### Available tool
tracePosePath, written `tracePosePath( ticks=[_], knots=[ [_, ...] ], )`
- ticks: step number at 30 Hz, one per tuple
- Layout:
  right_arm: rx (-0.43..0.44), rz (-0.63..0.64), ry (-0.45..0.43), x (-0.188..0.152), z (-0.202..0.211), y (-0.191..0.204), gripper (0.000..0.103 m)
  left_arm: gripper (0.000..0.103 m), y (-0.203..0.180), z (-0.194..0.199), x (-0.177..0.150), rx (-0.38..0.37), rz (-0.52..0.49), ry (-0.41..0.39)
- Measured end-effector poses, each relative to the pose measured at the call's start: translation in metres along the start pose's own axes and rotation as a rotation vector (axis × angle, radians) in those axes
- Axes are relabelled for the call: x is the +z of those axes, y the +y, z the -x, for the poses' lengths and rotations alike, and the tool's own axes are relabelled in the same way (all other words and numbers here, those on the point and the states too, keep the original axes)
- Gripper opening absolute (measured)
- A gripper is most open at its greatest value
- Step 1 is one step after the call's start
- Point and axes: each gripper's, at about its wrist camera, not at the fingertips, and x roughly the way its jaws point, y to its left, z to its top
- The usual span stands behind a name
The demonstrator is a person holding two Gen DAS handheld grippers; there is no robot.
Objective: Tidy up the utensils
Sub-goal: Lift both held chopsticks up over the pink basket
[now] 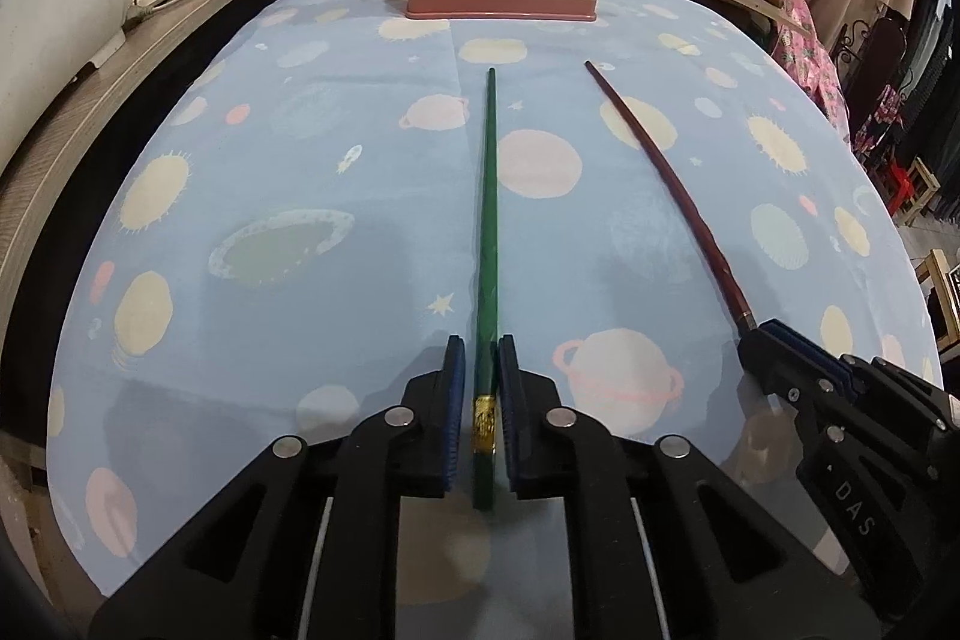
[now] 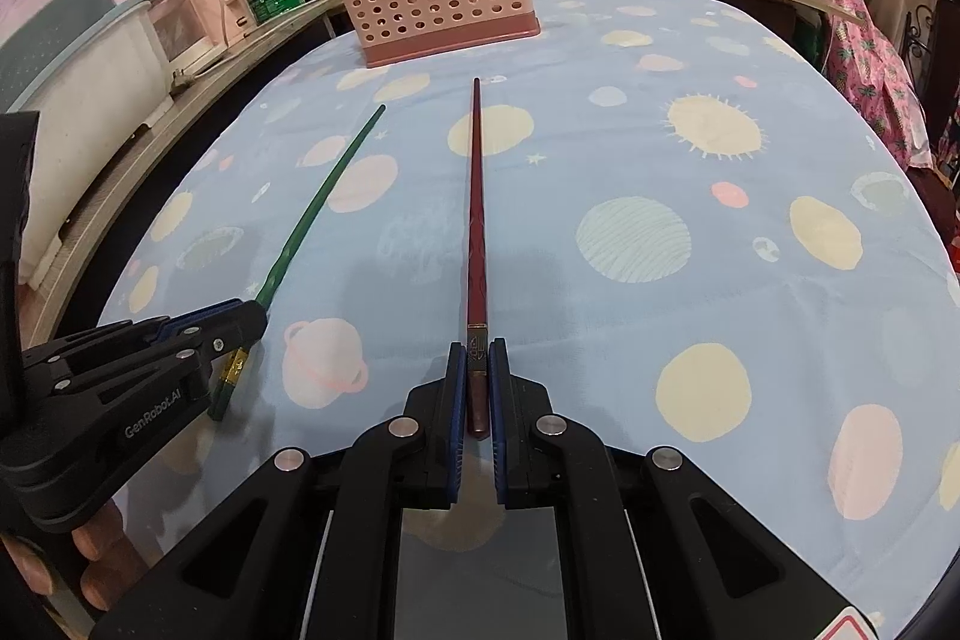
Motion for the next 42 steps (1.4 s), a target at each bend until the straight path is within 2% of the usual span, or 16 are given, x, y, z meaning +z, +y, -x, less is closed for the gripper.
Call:
tracePosePath(
  ticks=[2,7,8,12,22,30,36,42],
  knots=[
    [0.001,-0.001,0.000,0.000,0.000,-0.001,0.006,0.024,0.001,0.004,-0.006,-0.005,-0.002,-0.003],
    [-0.002,0.002,-0.001,-0.001,0.000,0.000,0.006,0.026,-0.001,0.009,-0.015,-0.001,-0.016,-0.011],
    [-0.002,0.002,-0.001,-0.001,0.000,-0.001,0.006,0.025,-0.001,0.008,-0.014,0.000,-0.015,-0.011],
    [-0.006,0.006,-0.001,-0.002,0.000,0.000,0.006,0.008,0.002,0.007,-0.011,0.002,-0.003,-0.009],
    [0.002,0.005,0.003,-0.006,0.003,0.003,0.007,0.007,0.006,0.011,-0.005,0.003,0.010,-0.004],
    [0.027,0.012,-0.030,0.000,0.019,0.011,0.007,0.007,0.009,0.020,0.008,-0.011,0.026,-0.019],
    [0.057,0.027,-0.074,0.015,0.036,0.019,0.007,0.007,0.011,0.032,0.025,-0.016,0.034,-0.053],
    [0.080,0.021,-0.130,0.043,0.051,0.022,0.007,0.007,0.010,0.052,0.055,-0.032,0.041,-0.117]
  ],
)
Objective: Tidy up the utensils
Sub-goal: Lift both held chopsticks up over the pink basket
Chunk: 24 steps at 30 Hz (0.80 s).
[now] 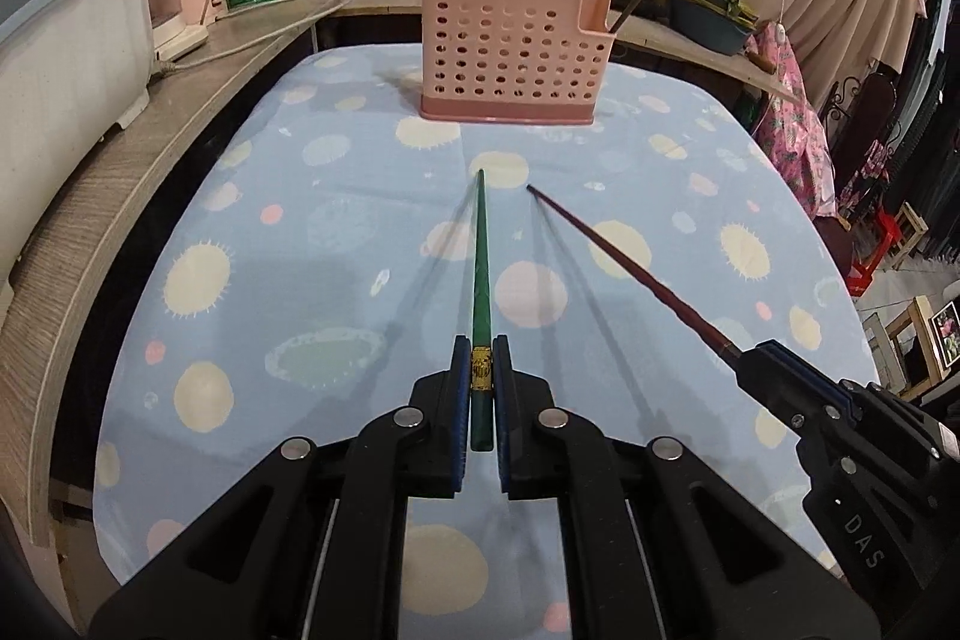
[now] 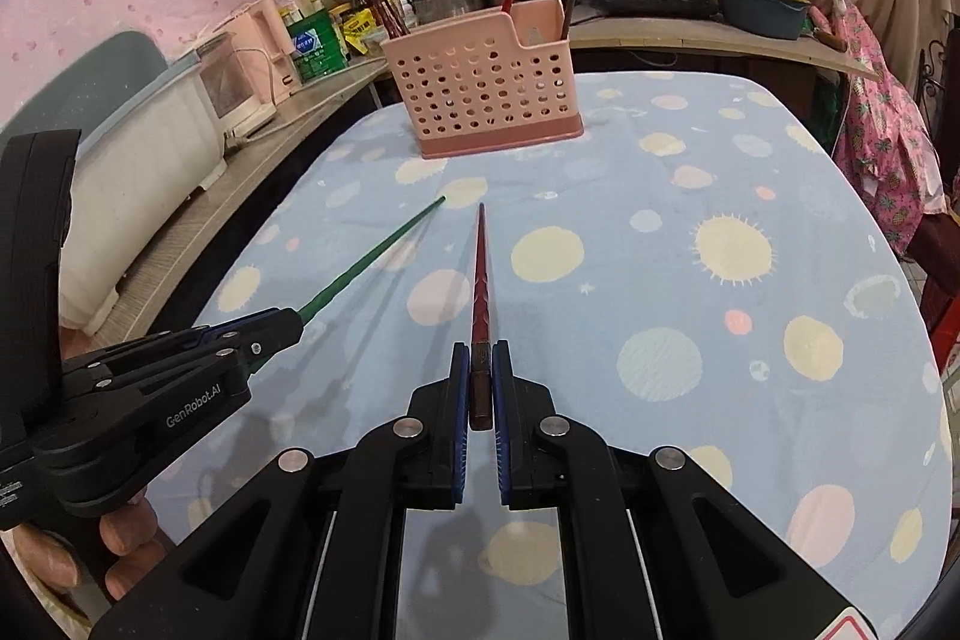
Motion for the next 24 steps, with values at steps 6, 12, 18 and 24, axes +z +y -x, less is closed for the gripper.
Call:
tracePosePath(
  ticks=[6,12,18,24],
  knots=[
    [0.034,-0.019,-0.067,0.040,0.011,-0.002,0.007,0.007,-0.001,0.014,0.043,-0.011,0.009,-0.072],
    [0.079,-0.048,-0.139,0.087,0.020,-0.005,0.007,0.007,0.000,0.031,0.091,-0.019,0.029,-0.159],
    [0.090,-0.037,-0.219,0.130,0.025,0.000,0.007,0.007,0.000,0.045,0.134,-0.035,0.054,-0.223],
    [0.101,-0.051,-0.296,0.175,0.029,-0.003,0.007,0.007,0.002,0.058,0.175,-0.052,0.071,-0.285]
  ],
)
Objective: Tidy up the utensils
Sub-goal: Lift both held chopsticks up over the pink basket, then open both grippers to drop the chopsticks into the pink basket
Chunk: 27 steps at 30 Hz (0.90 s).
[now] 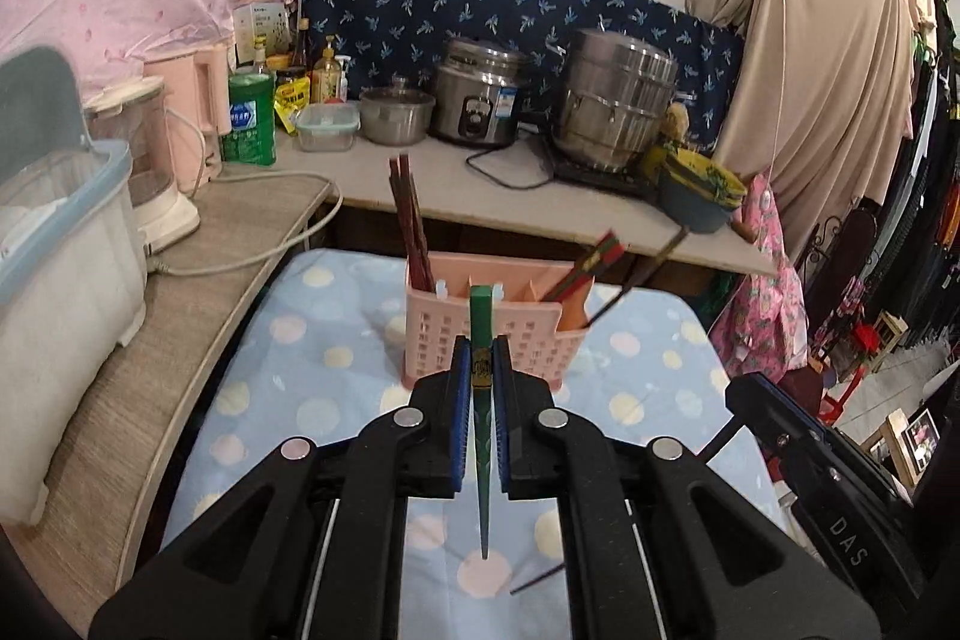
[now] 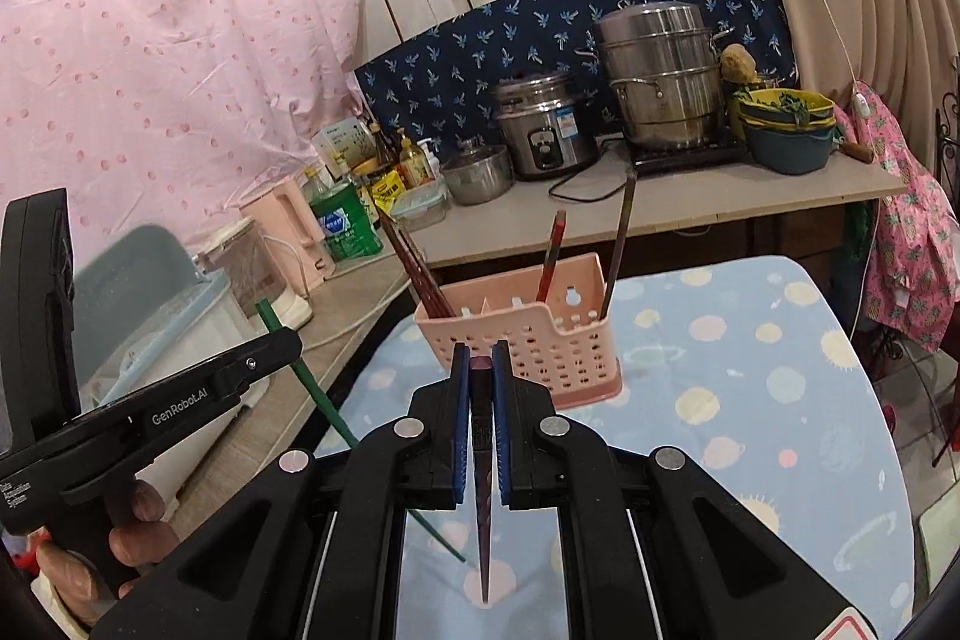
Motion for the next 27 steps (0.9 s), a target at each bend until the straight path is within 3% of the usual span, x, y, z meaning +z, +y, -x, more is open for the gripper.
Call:
tracePosePath(
  ticks=[17,22,27],
  knots=[
    [-0.003,-0.030,-0.271,0.135,-0.037,0.005,0.007,0.007,0.001,-0.015,0.125,0.018,0.048,-0.221],
    [-0.029,-0.032,-0.287,0.155,-0.063,0.003,0.007,0.007,0.008,-0.034,0.141,0.041,0.049,-0.240],
    [-0.068,-0.029,-0.242,0.150,-0.097,-0.004,0.007,0.007,0.018,-0.060,0.137,0.060,0.052,-0.199]
  ],
)
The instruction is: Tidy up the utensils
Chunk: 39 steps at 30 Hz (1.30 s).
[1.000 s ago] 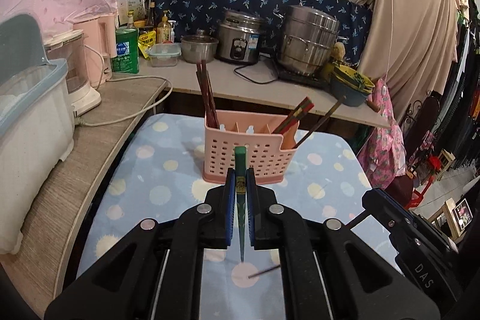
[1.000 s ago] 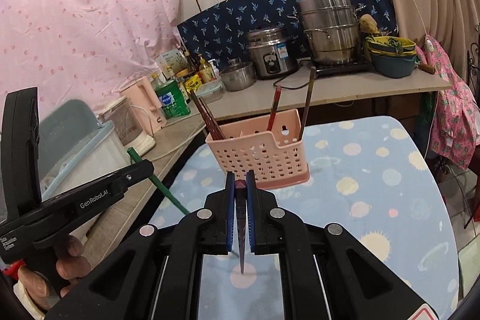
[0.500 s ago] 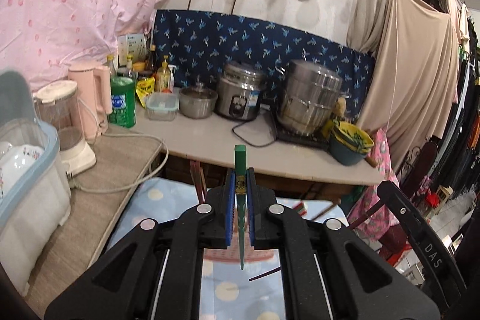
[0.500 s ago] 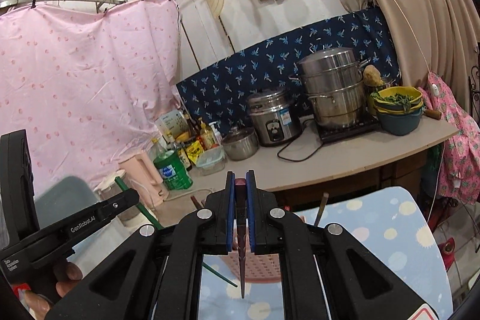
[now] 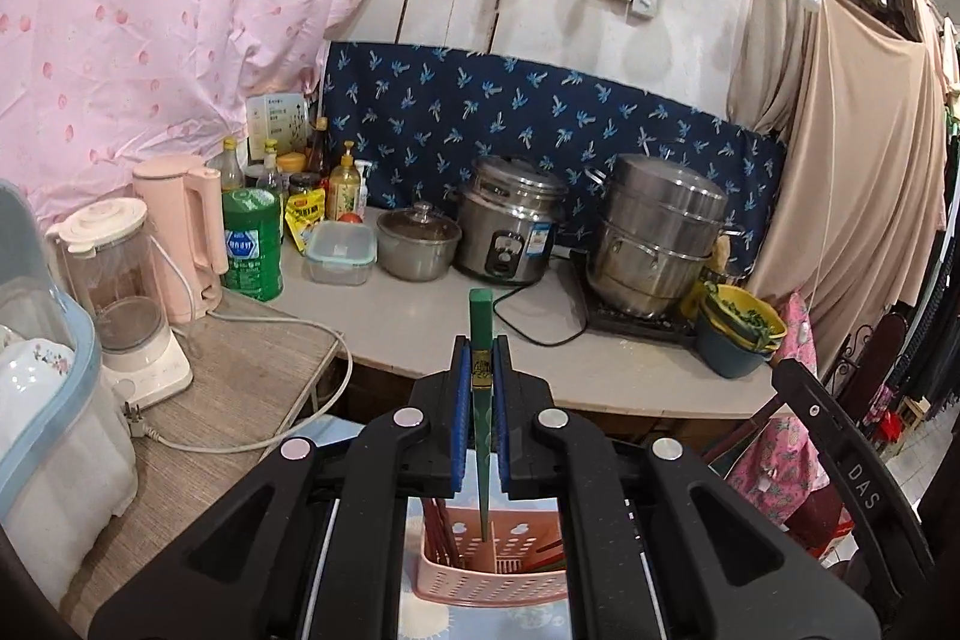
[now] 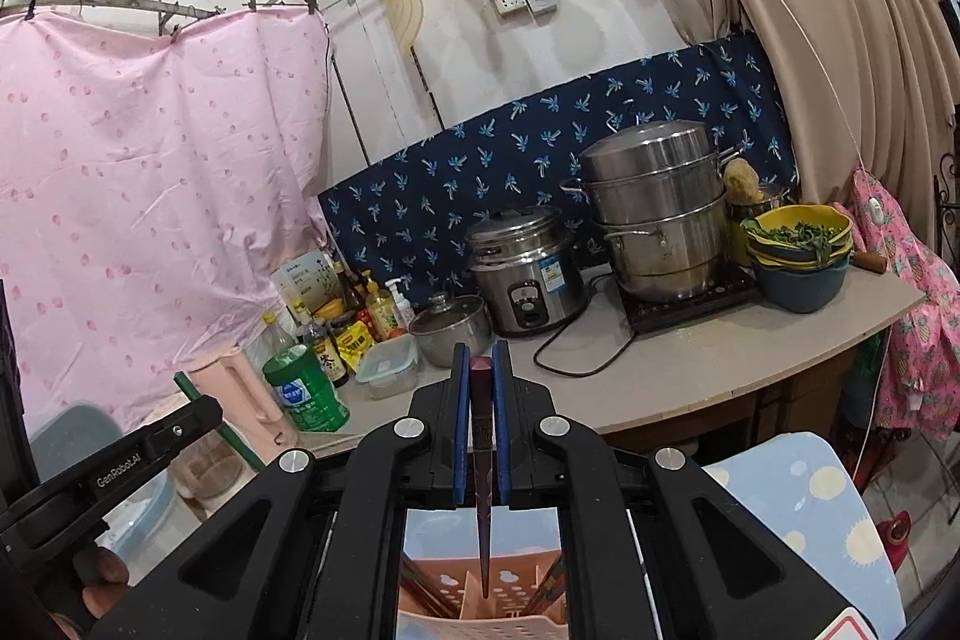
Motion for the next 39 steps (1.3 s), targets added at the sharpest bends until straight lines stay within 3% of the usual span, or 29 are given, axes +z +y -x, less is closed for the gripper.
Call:
tracePosePath(
  ticks=[13,17,21,25,32,39],
  knots=[
    [-0.039,0.015,0.152,-0.050,-0.042,-0.011,0.007,0.007,0.009,-0.044,-0.040,0.007,0.011,0.101],
    [-0.040,0.031,0.166,-0.056,-0.041,-0.010,0.013,0.008,0.007,-0.046,-0.049,0.027,-0.003,0.096],
    [-0.039,0.031,0.162,-0.059,-0.035,-0.009,0.028,0.023,0.003,-0.044,-0.055,0.040,-0.023,0.098],
    [-0.033,0.046,0.164,-0.061,-0.029,-0.005,0.034,0.033,-0.001,-0.039,-0.060,0.052,-0.045,0.093],
    [-0.038,0.090,0.162,-0.069,-0.012,0.004,0.041,0.035,-0.005,-0.029,-0.068,0.058,-0.068,0.104],
    [-0.045,0.105,0.182,-0.078,0.008,0.001,0.043,0.049,-0.009,-0.012,-0.080,0.064,-0.093,0.106]
  ],
)
